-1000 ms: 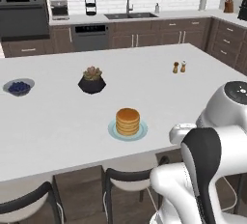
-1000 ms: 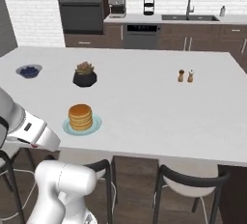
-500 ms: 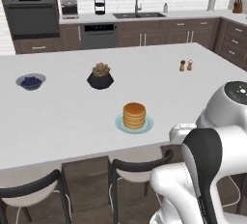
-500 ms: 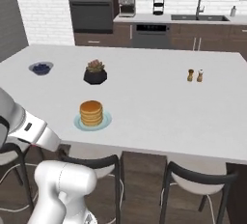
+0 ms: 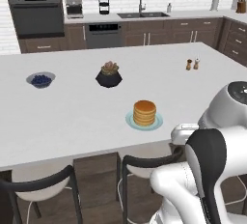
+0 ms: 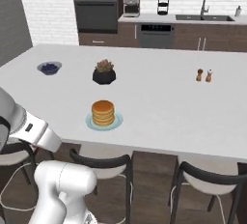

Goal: Take the strawberry from the fridge and place it on top of the pancake, located on the dining counter.

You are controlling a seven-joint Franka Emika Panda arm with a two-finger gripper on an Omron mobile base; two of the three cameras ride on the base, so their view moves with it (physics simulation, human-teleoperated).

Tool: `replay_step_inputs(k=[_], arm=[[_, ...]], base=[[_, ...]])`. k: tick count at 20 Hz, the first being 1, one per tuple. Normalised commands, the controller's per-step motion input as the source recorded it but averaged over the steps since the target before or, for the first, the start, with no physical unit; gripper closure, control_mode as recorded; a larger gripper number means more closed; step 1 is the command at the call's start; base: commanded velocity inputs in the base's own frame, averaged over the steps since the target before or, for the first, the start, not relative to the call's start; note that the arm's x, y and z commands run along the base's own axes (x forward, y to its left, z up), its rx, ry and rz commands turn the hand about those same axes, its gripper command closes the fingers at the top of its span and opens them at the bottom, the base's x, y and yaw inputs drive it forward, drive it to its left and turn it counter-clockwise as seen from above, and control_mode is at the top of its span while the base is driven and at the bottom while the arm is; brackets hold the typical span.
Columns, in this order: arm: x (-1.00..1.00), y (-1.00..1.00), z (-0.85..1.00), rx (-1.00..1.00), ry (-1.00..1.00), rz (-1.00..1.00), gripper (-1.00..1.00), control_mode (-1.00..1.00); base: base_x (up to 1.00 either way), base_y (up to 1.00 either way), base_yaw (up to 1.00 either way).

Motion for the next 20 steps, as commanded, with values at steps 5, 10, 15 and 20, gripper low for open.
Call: replay_step_inputs(k=[5, 10, 15, 20], arm=[[0.0, 0.0, 0.0, 0.0, 0.0, 0.0, 1.0, 1.0], [0.0, 0.0, 0.0, 0.0, 0.0, 0.0, 1.0, 1.0], [0.0, 0.0, 0.0, 0.0, 0.0, 0.0, 1.0, 1.0], [0.0, 0.0, 0.0, 0.0, 0.0, 0.0, 1.0, 1.0]], base=[[0.82, 0.4, -0.01], [0.75, 0.11, 0.0], [0.33, 0.0, 0.0], [0.31, 0.0, 0.0]])
